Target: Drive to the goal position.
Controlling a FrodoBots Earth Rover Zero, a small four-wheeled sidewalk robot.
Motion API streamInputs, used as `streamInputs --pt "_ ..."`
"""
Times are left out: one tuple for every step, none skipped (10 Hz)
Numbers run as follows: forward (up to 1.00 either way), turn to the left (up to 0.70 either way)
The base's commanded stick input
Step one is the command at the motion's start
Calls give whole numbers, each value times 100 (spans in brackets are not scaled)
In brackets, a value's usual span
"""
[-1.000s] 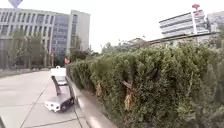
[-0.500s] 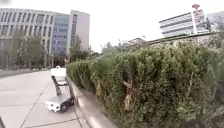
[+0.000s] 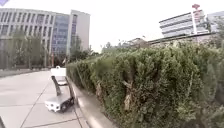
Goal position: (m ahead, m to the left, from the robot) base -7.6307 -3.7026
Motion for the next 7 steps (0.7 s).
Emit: streamInputs --pt "5 0" --pt "5 0" --pt "5 0" --pt "5 0" --pt "5 0" --pt "5 0" --pt "5 0"
